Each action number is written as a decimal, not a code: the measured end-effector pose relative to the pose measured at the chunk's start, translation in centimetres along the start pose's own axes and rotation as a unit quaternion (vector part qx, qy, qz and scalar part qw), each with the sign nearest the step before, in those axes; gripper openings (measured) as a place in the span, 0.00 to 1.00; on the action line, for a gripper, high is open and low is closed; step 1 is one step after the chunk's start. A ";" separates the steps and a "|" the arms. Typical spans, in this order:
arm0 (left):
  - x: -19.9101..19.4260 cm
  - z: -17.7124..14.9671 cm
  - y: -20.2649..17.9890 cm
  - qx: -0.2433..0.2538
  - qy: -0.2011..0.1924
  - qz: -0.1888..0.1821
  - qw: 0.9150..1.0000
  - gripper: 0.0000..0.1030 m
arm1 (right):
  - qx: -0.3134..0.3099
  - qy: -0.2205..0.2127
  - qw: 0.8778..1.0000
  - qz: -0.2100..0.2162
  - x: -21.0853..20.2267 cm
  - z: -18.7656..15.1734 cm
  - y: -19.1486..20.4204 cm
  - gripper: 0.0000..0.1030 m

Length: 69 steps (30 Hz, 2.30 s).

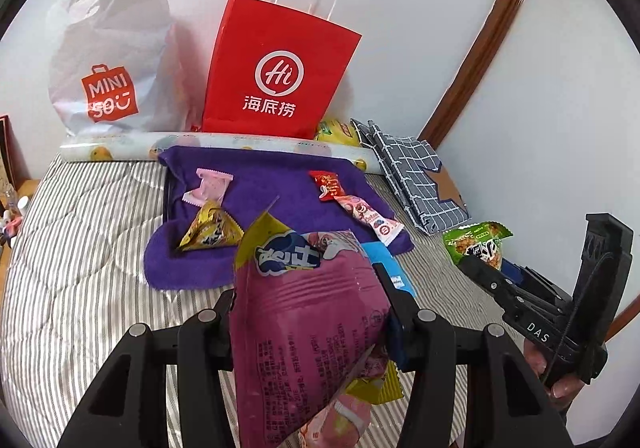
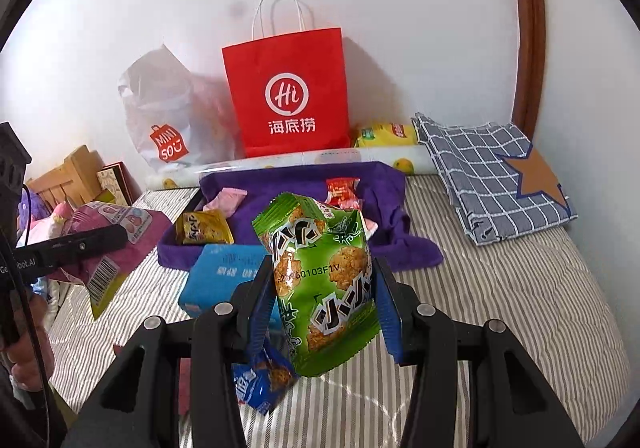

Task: Organize snacks
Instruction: 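Carry the green bag with the right tool while the left tool carries the pink bag to the towel, then open the right tool to drop the green bag on the towel while the left tool releases the pink bag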

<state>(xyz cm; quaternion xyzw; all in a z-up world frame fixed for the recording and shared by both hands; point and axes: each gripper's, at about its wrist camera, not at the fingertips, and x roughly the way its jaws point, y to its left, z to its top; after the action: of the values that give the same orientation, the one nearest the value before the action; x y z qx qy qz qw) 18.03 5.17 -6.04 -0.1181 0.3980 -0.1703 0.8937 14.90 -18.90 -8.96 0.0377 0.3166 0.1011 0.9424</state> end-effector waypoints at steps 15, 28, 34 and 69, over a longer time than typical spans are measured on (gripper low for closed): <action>1.6 4.8 2.5 -0.019 -0.013 0.021 1.000 0.49 | -0.005 -0.006 1.000 -0.001 3.6 4.9 0.2 0.45; 5.4 10.5 6.3 -0.041 -0.020 0.044 0.998 0.49 | 0.020 0.017 0.999 0.021 10.8 9.7 -1.3 0.45; 8.7 12.0 7.8 -0.054 -0.009 0.045 0.998 0.49 | 0.012 0.039 0.999 0.034 14.0 10.5 -0.3 0.45; 20.1 9.6 8.1 -0.043 0.107 0.075 0.991 0.50 | 0.003 0.131 0.990 0.044 21.0 6.5 -0.7 0.54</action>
<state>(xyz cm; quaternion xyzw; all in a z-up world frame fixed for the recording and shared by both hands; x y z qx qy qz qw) 39.48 5.30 -16.00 -0.1072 0.5061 -0.0977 0.8502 35.27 -15.08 -16.24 0.0411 0.4354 0.1451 0.8875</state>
